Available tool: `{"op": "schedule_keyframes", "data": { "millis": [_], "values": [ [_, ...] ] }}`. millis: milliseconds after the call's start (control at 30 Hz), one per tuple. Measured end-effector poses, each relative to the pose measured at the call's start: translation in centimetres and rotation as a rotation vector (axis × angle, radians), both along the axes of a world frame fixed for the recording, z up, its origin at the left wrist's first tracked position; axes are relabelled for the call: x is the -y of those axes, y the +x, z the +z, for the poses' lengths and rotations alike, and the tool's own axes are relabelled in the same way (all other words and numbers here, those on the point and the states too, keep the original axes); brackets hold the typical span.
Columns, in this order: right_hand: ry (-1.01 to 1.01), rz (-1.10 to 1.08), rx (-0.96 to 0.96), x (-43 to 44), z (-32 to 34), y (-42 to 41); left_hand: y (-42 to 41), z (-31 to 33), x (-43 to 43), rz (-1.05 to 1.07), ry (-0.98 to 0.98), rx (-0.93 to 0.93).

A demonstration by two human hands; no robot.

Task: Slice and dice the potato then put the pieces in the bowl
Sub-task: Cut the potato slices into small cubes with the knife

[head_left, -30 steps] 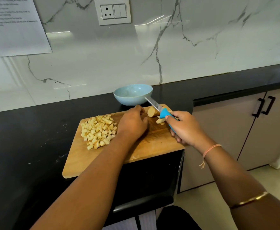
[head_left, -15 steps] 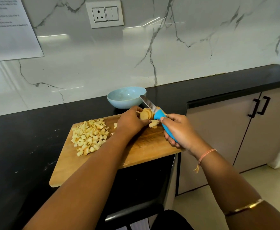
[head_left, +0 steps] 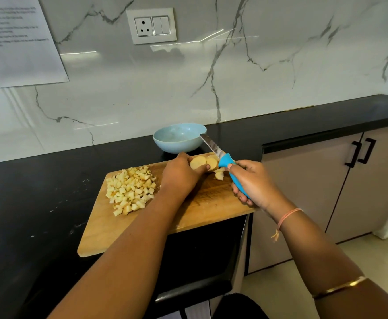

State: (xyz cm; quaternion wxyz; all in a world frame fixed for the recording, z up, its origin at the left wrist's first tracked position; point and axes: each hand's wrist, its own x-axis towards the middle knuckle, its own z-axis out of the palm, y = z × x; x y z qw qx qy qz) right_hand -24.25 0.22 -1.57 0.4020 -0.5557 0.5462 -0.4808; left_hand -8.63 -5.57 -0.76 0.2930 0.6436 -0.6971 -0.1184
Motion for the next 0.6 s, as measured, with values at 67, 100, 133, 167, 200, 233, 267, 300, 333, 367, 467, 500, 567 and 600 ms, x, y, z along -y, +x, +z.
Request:
{"op": "schedule_keyframes", "data": {
  "millis": [67,100,133,167,200,233,267,300,333,367,467,500,567,600],
  "values": [
    [0.002,-0.001,-0.005,0.0,0.1,0.0,0.0,-0.2,-0.6,-0.019,0.028,0.072],
    [0.005,-0.002,-0.009,-0.1,0.1,0.1,0.0,-0.3,-0.9,-0.029,0.049,0.101],
    [0.009,-0.003,-0.012,-0.2,0.2,0.1,0.0,-0.5,-1.2,-0.033,0.068,0.123],
    [0.010,-0.005,-0.013,-0.3,0.3,0.1,0.0,-0.6,-1.4,-0.027,0.082,0.134],
    [0.007,-0.007,-0.012,-0.4,0.4,0.1,0.0,-0.7,-1.5,-0.013,0.090,0.138],
    [0.004,-0.008,-0.010,-0.5,0.4,0.1,0.2,-0.7,-1.6,0.005,0.092,0.144],
    [0.003,-0.009,-0.008,-0.6,0.5,0.1,0.4,-0.7,-1.7,0.024,0.089,0.154],
    [0.004,-0.009,-0.009,-0.7,0.5,0.1,0.7,-0.7,-1.7,0.044,0.084,0.165],
    [0.006,-0.011,-0.011,-0.7,0.6,0.2,1.2,-0.8,-1.8,0.062,0.077,0.175],
    [0.011,-0.012,-0.016,-0.7,0.6,0.2,1.7,-0.7,-1.9,0.079,0.067,0.187],
    [0.034,-0.011,-0.035,-0.7,0.7,0.3,2.9,-0.4,-2.1,0.124,-0.009,0.244],
    [0.044,-0.010,-0.042,-0.7,0.8,0.3,3.2,-0.4,-2.0,0.133,-0.040,0.292],
    [0.063,-0.010,-0.060,-0.7,1.0,0.4,3.4,-0.4,-1.8,0.146,-0.074,0.435],
    [0.069,-0.012,-0.073,-0.7,1.1,0.4,3.3,-0.4,-1.9,0.156,-0.064,0.479]
  ]
}}
